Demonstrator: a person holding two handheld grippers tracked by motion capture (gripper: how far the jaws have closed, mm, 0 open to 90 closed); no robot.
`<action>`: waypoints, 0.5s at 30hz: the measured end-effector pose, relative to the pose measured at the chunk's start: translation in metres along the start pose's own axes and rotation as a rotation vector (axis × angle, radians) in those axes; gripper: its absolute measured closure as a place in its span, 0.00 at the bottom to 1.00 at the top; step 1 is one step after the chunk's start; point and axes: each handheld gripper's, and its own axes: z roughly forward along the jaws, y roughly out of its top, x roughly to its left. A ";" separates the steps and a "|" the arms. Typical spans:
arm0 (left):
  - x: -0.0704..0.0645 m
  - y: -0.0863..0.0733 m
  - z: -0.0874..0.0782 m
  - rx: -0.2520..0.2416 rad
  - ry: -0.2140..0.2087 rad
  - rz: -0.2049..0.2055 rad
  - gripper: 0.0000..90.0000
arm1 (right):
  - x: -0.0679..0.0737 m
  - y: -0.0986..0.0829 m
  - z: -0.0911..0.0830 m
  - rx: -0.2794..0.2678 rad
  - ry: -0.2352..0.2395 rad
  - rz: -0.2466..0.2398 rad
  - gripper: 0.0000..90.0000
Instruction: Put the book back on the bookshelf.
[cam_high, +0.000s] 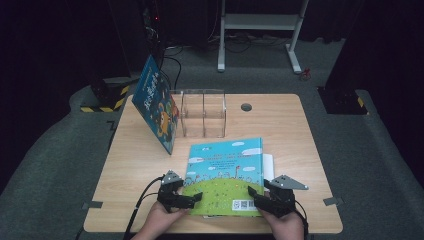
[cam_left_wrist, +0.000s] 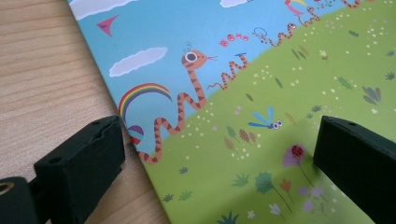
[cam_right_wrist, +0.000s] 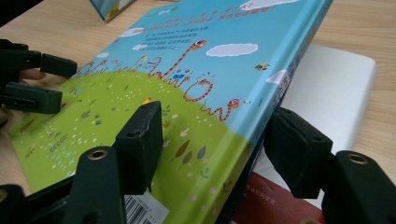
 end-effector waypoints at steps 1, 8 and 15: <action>0.001 0.000 0.000 0.003 -0.004 0.002 0.02 | 0.001 0.000 -0.001 0.000 -0.001 -0.002 0.42; 0.004 0.000 -0.001 -0.001 -0.035 -0.033 0.01 | 0.004 0.003 -0.002 -0.027 -0.007 -0.044 0.43; 0.008 0.000 -0.002 -0.010 -0.065 -0.058 0.00 | 0.009 0.004 -0.007 -0.069 -0.013 -0.084 0.44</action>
